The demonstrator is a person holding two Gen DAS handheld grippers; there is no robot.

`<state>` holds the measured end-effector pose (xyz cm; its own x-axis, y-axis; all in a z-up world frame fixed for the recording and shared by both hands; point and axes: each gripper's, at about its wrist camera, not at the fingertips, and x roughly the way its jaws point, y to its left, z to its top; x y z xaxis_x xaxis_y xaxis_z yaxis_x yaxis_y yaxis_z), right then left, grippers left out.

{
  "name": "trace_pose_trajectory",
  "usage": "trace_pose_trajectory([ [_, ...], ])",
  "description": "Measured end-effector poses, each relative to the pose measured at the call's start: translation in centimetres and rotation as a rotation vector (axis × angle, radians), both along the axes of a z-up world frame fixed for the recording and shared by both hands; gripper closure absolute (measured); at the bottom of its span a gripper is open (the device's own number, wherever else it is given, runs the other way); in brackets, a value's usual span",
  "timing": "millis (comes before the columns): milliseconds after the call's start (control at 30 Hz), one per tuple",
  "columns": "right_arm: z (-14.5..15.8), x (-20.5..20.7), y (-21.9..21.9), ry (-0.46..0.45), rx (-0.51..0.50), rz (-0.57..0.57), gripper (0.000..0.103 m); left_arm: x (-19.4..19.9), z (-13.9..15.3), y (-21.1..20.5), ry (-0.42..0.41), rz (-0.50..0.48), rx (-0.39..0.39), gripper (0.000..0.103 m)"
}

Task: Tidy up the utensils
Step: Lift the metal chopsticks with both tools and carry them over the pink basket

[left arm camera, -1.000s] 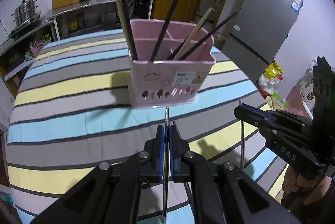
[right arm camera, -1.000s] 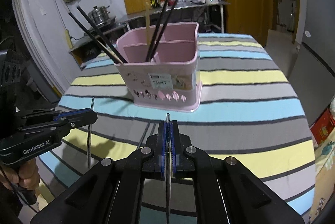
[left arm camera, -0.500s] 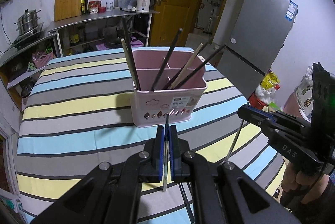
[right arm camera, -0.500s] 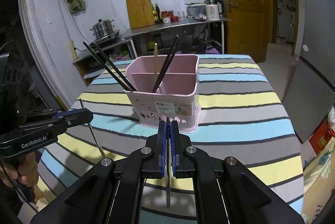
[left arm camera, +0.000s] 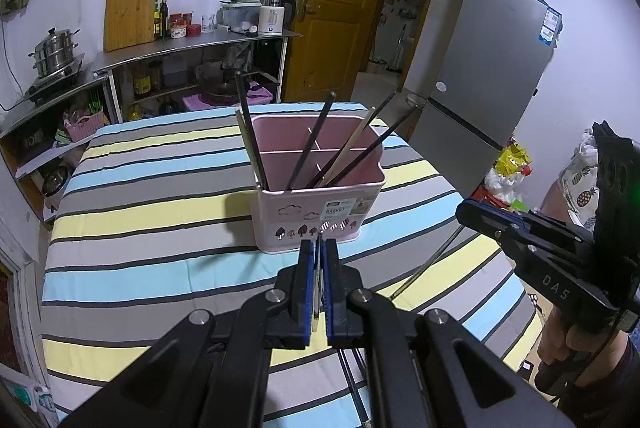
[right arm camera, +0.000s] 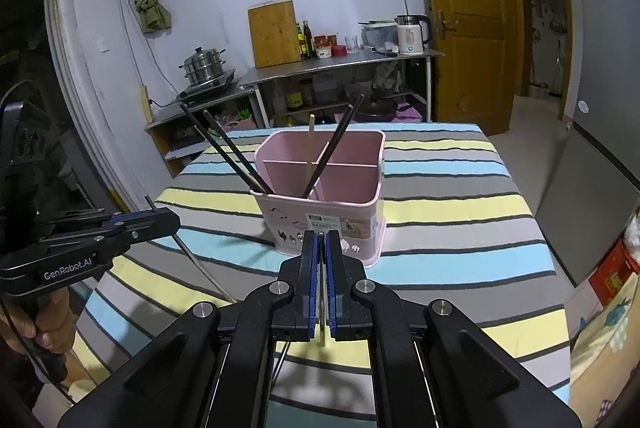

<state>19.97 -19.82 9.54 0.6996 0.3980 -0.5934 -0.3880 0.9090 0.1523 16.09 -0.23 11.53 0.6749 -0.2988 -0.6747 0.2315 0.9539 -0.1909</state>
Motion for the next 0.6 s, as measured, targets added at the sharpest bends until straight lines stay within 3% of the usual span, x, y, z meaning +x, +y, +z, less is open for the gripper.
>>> trace_pose_trajectory([
  [600,4.8,1.1,1.9,-0.1,0.012,0.046,0.099,1.3,4.8,1.0,-0.066,-0.009,-0.011,0.098],
])
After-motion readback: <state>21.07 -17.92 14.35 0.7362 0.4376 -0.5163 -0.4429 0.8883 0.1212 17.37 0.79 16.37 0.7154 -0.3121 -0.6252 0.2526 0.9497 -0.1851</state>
